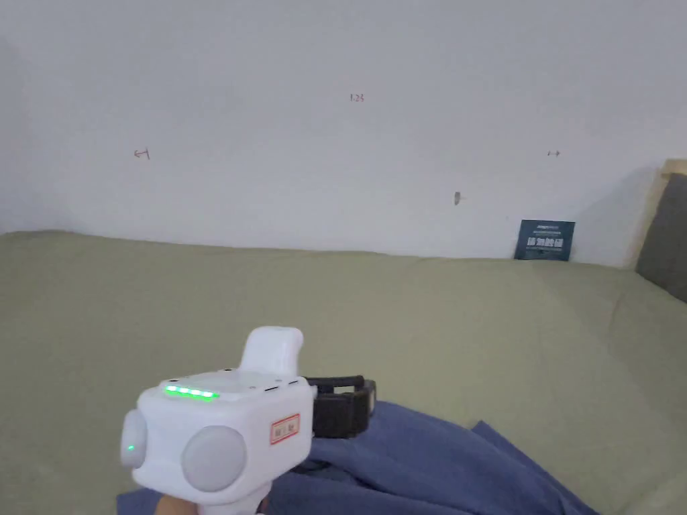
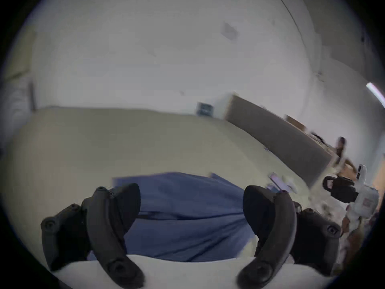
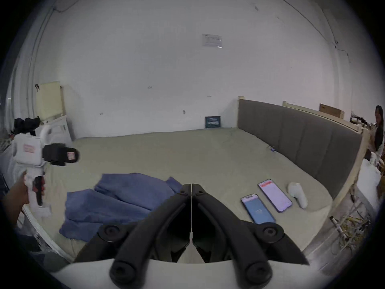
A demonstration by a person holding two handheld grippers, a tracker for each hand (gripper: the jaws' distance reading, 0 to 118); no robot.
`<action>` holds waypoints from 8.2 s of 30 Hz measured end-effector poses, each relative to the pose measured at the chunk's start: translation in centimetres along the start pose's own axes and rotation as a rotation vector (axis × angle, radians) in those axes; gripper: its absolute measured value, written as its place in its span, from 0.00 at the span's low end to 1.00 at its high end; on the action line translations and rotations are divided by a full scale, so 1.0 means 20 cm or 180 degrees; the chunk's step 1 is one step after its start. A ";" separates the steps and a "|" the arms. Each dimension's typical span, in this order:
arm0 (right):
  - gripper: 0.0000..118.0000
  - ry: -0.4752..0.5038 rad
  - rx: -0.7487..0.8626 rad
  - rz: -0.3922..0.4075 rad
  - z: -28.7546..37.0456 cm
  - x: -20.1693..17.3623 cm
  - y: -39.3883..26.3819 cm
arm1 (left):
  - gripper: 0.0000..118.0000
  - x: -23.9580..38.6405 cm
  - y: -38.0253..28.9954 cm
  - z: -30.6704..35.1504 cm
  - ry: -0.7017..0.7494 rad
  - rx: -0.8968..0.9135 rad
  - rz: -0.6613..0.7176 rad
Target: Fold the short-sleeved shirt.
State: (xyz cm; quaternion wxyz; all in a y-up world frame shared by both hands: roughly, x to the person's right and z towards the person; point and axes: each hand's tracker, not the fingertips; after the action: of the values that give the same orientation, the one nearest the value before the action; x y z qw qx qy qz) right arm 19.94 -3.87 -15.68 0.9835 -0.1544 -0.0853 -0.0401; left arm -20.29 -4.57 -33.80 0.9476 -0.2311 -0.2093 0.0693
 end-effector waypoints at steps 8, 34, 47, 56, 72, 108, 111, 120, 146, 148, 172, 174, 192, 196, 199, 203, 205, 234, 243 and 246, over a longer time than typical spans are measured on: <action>0.00 0.0305 0.0083 0.0011 -0.13 -0.24 0.04 | 0.01 -0.28 -0.22 0.69 0.1308 0.0414 -0.0112; 0.00 0.0211 -0.0492 0.0158 -0.36 -0.26 -0.14 | 1.00 -1.02 -0.25 -0.48 0.1162 -0.1914 0.0680; 0.01 0.0012 -0.0725 -0.0171 -0.54 -0.04 -0.18 | 0.43 -0.80 -0.41 -0.44 0.1288 -0.2141 0.0316; 0.90 0.0536 -0.1971 -0.0484 -0.97 0.13 -0.28 | 0.03 -0.83 -0.37 -0.44 0.0973 -0.1991 0.0609; 0.03 0.0549 -0.1626 -0.0436 -1.00 -0.04 -0.05 | 0.03 -0.95 -0.18 -0.24 0.0661 -0.1124 0.0850; 0.03 0.0720 -0.0133 0.0022 -1.27 -0.41 1.26 | 0.03 -0.99 1.22 0.07 0.0865 0.0478 0.0022; 0.03 0.0701 -0.0067 -0.0028 -1.32 -0.39 1.27 | 0.03 -1.03 1.26 0.07 0.0840 0.0529 0.0034; 0.03 0.0545 -0.0149 0.0095 -1.47 -0.40 1.18 | 0.03 -1.03 1.24 -0.04 0.0827 0.0471 -0.0005; 0.03 0.0416 -0.1058 0.0068 -0.96 -0.20 0.08 | 0.03 -1.00 -0.22 0.21 0.0690 -0.0452 0.0830; 0.03 0.0415 -0.1071 0.0008 -0.87 -0.17 -0.02 | 0.03 -0.98 -0.34 0.27 0.0693 -0.0521 0.0930; 0.81 0.0084 -0.0536 -0.0381 -0.35 -0.05 -0.36 | 0.94 -0.73 -0.74 0.74 0.0812 0.0270 0.1504; 0.77 0.0087 -0.0192 -0.0248 -0.26 -0.09 -0.28 | 0.93 -0.61 -0.61 0.76 0.0964 0.0390 0.1034; 0.00 0.0174 0.0635 0.0350 0.04 -0.29 -0.16 | 0.00 -0.46 -0.43 0.66 0.1613 0.0022 -0.0362; 0.00 0.0265 0.0479 0.0390 -0.01 -0.30 -0.19 | 0.60 -0.81 -0.45 0.58 0.0836 -0.0803 0.0402; 0.00 0.0371 0.0337 0.0379 -0.06 -0.31 -0.23 | 0.86 -0.91 -0.54 0.52 0.0953 -0.1154 0.0495; 0.00 0.0473 0.0189 0.0488 -0.10 -0.35 -0.26 | 0.85 -0.92 -0.63 0.45 0.0965 -0.1450 0.0562; 0.00 0.0513 0.0128 0.0516 -0.13 -0.36 -0.27 | 0.85 -0.91 -0.68 0.42 0.0867 -0.1518 0.0638; 0.91 0.1362 -0.2491 0.1911 -2.34 -0.71 0.07 | 0.02 -0.84 -0.82 0.33 0.1074 -0.1701 0.0682; 0.04 0.1504 -0.2511 0.1611 -2.34 -0.71 -0.01 | 0.02 -0.87 -0.80 0.34 0.1036 -0.1706 0.0919; 0.00 0.1500 -0.2290 0.1540 -2.26 -0.69 0.06 | 0.02 -0.86 -0.79 0.34 0.0999 -0.1702 0.0852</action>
State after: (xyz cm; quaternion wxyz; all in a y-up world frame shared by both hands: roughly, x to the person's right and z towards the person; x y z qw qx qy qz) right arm 13.49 -16.01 -60.94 0.8414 -0.4864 0.1971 0.1287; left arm -38.26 -19.58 -27.18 0.8566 -0.5048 -0.0394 0.0994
